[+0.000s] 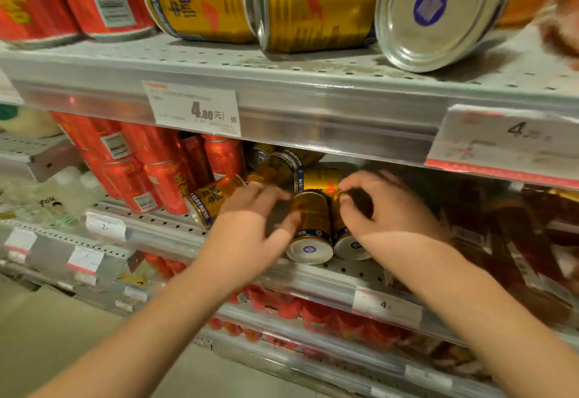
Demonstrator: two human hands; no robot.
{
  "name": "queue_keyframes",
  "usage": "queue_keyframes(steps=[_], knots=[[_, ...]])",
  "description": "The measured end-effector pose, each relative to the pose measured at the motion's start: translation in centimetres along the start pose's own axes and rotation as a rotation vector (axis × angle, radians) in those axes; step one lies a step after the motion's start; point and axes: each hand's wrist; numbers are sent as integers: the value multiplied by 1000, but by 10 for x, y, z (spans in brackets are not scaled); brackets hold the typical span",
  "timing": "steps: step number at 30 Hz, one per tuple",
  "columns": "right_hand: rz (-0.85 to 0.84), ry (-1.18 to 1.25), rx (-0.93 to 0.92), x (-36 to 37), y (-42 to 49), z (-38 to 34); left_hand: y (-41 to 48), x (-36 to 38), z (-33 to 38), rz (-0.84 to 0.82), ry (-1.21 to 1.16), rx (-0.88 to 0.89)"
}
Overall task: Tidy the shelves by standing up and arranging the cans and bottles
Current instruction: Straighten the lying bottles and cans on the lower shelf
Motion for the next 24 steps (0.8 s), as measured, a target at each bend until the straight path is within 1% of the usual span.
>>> queue_keyframes(steps=[3, 5, 8, 12, 16, 18, 20, 24], knots=[[-70, -52, 49, 10, -24, -3, -25, 11, 13, -96, -38, 38], [-97, -59, 45, 14, -37, -4, -35, 16, 16, -158, -61, 76], [-122, -109, 52, 18, -46, -3, -41, 16, 11, -140, -59, 94], [-144, -140, 140, 16, -41, -5, -36, 12, 12, -91, 53, 138], [-194, -183, 152, 12, -32, -7, -26, 7, 12, -203, 150, 224], [-207, -193, 148, 11, -30, -8, -27, 4, 8, -222, 179, 233], [-198, -193, 120, 11, -30, -7, -33, 1, 5, -198, 152, 204], [-166, -123, 19, 13, -30, -10, -40, 1, 1, -95, 79, 150]])
Point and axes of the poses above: each hand's wrist, its own y-axis towards the middle knuckle, its own x-axis out of the palm, z = x × y, and after that the axes turned 1 degree about -x, right-handed
